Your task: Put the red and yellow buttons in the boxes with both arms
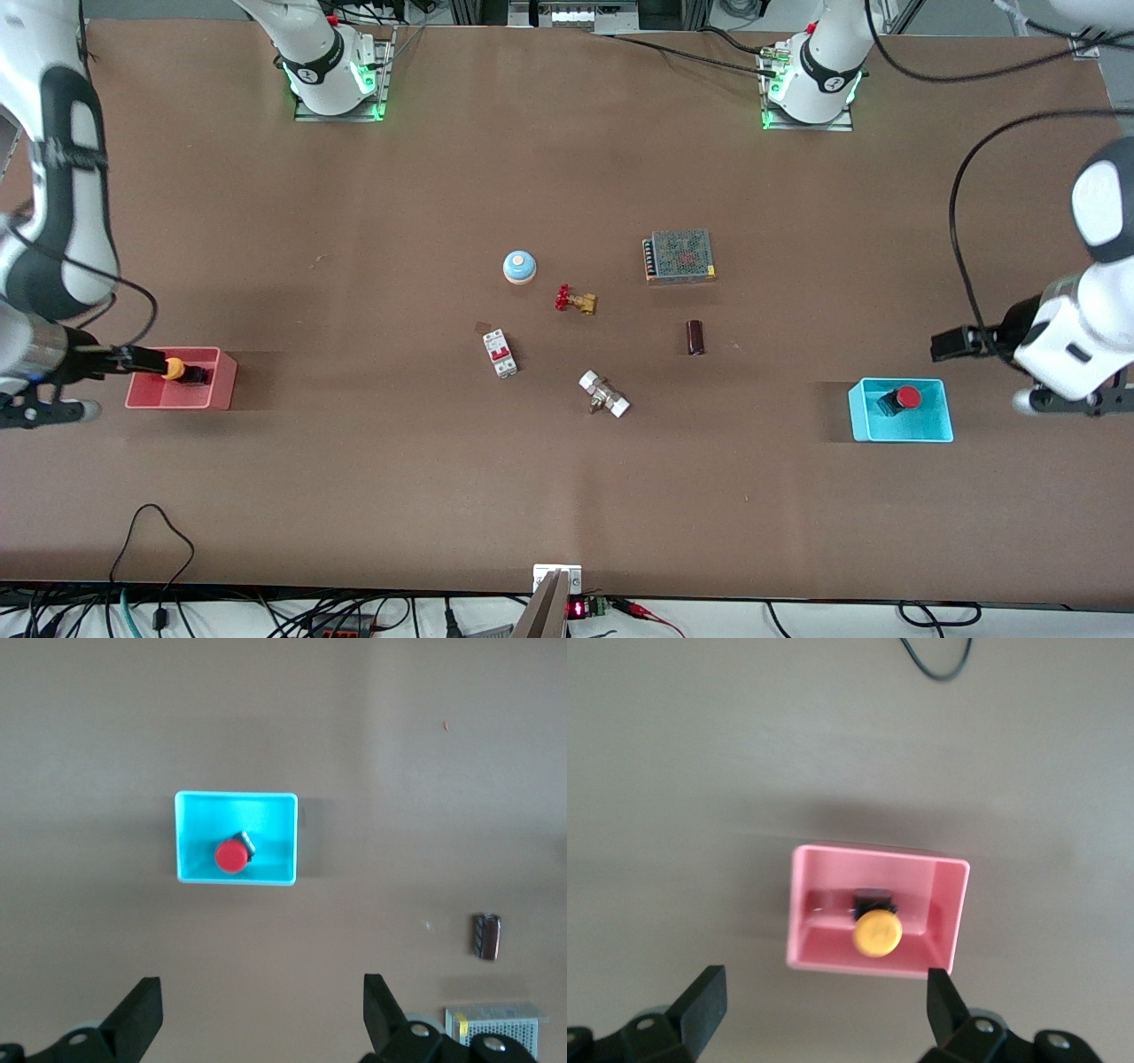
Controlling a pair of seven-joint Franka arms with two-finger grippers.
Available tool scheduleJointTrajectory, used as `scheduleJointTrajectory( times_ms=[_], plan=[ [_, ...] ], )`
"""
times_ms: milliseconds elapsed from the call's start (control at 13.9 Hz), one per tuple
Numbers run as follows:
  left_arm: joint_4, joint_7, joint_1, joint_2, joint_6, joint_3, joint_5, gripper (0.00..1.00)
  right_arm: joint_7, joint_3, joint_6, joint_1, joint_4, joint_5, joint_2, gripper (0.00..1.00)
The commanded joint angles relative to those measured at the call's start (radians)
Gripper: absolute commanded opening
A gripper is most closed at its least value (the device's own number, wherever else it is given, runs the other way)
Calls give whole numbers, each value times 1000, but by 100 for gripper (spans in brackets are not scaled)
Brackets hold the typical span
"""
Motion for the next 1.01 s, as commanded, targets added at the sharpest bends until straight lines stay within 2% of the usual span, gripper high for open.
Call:
scheduleJointTrajectory(
  times_ms=[0,288,504,647,863,935],
  plan=[
    [-231,13,-2,-219,49,-18,31,100,108,2,-146,75,-41,10,-180,100],
    [-291,13,0,-347,16,-37,28,100,211,4,-299,126,-38,11,-321,100],
    [-302,13,0,-390,9,-38,20,100,198,-4,-344,94,-38,11,-388,100],
    [-279,11,6,-387,3,-37,5,100,198,-4,-416,63,-38,10,-404,100],
    [-177,9,7,-361,-167,-35,16,100,228,4,-462,89,-82,-39,-460,100],
    [-154,9,7,-353,-167,-35,14,100,231,4,-464,100,-95,-50,-463,100]
  ],
)
